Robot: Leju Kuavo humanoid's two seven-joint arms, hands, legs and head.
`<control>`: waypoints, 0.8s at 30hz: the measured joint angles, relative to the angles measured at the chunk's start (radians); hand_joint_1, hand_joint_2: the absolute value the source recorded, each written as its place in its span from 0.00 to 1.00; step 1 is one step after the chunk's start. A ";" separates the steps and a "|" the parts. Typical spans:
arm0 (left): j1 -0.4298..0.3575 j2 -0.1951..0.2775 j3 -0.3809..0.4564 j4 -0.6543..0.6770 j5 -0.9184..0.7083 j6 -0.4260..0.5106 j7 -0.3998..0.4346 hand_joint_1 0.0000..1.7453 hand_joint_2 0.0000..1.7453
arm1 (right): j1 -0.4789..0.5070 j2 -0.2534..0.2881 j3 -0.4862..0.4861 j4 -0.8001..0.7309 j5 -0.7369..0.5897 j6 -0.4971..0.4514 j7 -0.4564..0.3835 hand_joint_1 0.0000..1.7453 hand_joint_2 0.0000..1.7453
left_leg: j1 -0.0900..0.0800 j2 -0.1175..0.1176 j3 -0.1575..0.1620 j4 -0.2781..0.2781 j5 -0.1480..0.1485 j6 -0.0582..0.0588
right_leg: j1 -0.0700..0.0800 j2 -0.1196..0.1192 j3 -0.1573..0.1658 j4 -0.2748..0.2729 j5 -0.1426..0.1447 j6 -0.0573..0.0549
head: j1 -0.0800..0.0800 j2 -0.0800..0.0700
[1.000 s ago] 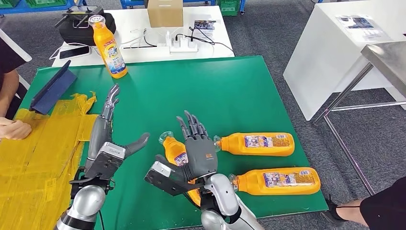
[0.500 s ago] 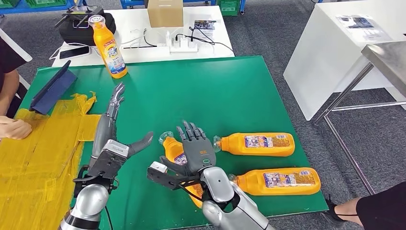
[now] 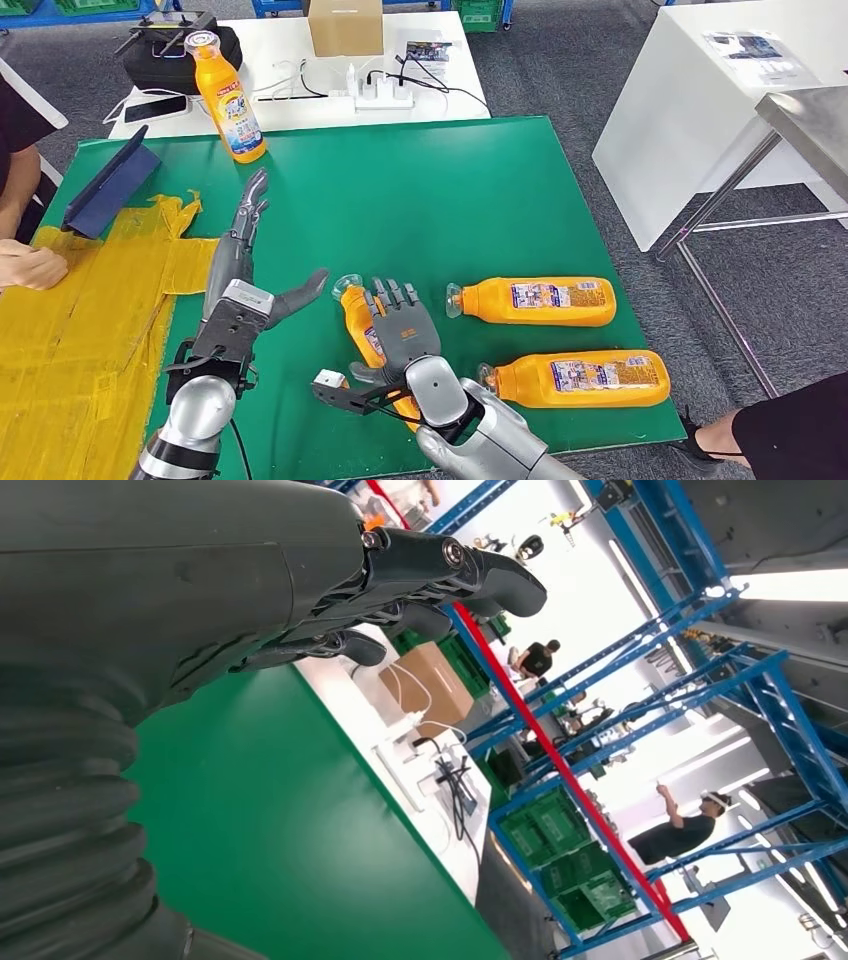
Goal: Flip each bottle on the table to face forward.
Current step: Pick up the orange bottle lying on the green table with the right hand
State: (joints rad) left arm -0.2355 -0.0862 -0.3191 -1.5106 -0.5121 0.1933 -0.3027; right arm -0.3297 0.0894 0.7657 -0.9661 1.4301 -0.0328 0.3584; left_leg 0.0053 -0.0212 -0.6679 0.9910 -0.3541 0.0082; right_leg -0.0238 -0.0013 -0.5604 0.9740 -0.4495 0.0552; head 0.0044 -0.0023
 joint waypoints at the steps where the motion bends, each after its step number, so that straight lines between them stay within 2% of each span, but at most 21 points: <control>1: 0.000 -0.001 0.000 0.002 0.002 0.001 -0.001 0.00 1.00 | -0.003 0.001 0.006 0.007 0.003 0.004 -0.005 0.00 1.00 | 0.000 0.000 0.000 0.000 0.000 0.000 | 0.000 0.000 0.000 0.000 0.000 0.000 | 0.000 0.000; 14: -0.016 -0.013 0.000 0.037 0.023 0.007 -0.017 0.00 1.00 | -0.031 0.027 0.046 0.094 -0.039 0.026 -0.043 0.00 1.00 | 0.000 0.000 0.000 0.000 0.000 0.000 | 0.000 0.000 0.000 0.000 0.000 0.000 | 0.000 0.000; 19: -0.020 -0.015 0.000 0.047 0.030 0.008 -0.018 0.00 1.00 | -0.043 0.036 0.031 0.139 -0.065 -0.016 -0.025 0.00 1.00 | 0.000 0.000 0.000 0.000 0.000 0.000 | 0.000 0.000 0.000 0.000 0.000 0.000 | 0.000 0.000; 24: -0.018 -0.015 0.000 0.050 0.028 0.011 -0.012 0.00 1.00 | -0.045 0.046 0.015 0.152 -0.026 -0.084 0.029 0.00 1.00 | 0.000 0.000 0.000 0.000 0.000 0.000 | 0.000 0.000 0.000 0.000 0.000 0.000 | 0.000 0.000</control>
State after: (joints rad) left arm -0.2534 -0.1011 -0.3190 -1.4603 -0.4845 0.2047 -0.3142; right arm -0.3752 0.1357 0.7807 -0.8142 1.4044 -0.1164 0.3871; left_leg 0.0053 -0.0212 -0.6679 0.9911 -0.3540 0.0083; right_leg -0.0238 -0.0013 -0.5603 0.9741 -0.4494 0.0552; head 0.0044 -0.0023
